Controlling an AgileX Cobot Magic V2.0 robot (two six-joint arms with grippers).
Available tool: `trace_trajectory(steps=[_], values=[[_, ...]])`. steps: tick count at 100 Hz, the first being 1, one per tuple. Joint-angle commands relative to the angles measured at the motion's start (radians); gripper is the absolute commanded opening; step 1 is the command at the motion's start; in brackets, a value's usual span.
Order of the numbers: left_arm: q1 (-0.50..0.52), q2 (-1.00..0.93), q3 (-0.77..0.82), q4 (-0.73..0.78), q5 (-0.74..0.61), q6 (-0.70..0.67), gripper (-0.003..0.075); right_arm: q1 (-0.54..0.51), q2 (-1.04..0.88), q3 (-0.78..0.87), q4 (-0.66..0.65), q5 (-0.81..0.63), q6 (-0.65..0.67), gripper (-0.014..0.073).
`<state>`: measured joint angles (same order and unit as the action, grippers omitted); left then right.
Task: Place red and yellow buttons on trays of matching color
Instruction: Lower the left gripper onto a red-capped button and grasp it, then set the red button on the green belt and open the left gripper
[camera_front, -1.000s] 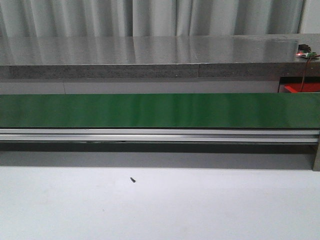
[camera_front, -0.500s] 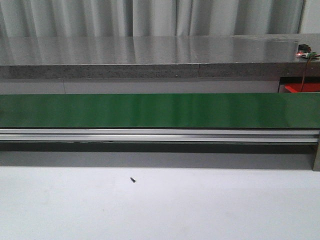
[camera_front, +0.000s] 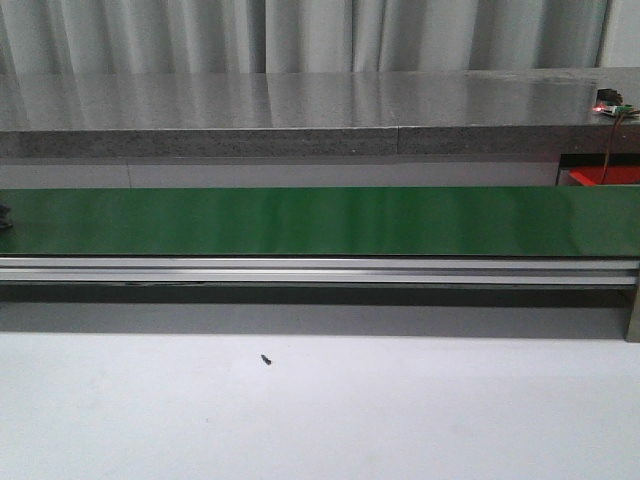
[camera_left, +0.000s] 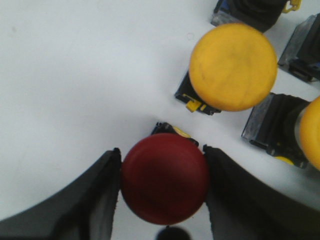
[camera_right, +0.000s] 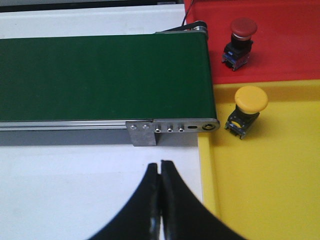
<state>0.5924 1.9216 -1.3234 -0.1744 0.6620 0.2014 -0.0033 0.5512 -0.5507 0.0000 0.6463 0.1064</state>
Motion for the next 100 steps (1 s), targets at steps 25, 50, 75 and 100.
trace_trajectory(steps=[25,50,75,100], values=[[0.001,-0.077,-0.027,-0.001,-0.040,-0.010,0.0315,-0.002,-0.001,-0.025,0.000,-0.069,-0.008,-0.0122],[0.001,-0.157,-0.027,0.001,-0.016,-0.010,0.0314,-0.002,-0.001,-0.025,0.000,-0.069,-0.008,-0.0122],[-0.014,-0.278,-0.027,-0.062,0.018,-0.010,0.0314,-0.002,-0.001,-0.025,0.000,-0.069,-0.008,-0.0122],[-0.144,-0.341,-0.027,-0.062,0.052,-0.010,0.0314,-0.002,-0.001,-0.025,0.000,-0.069,-0.008,-0.0122]])
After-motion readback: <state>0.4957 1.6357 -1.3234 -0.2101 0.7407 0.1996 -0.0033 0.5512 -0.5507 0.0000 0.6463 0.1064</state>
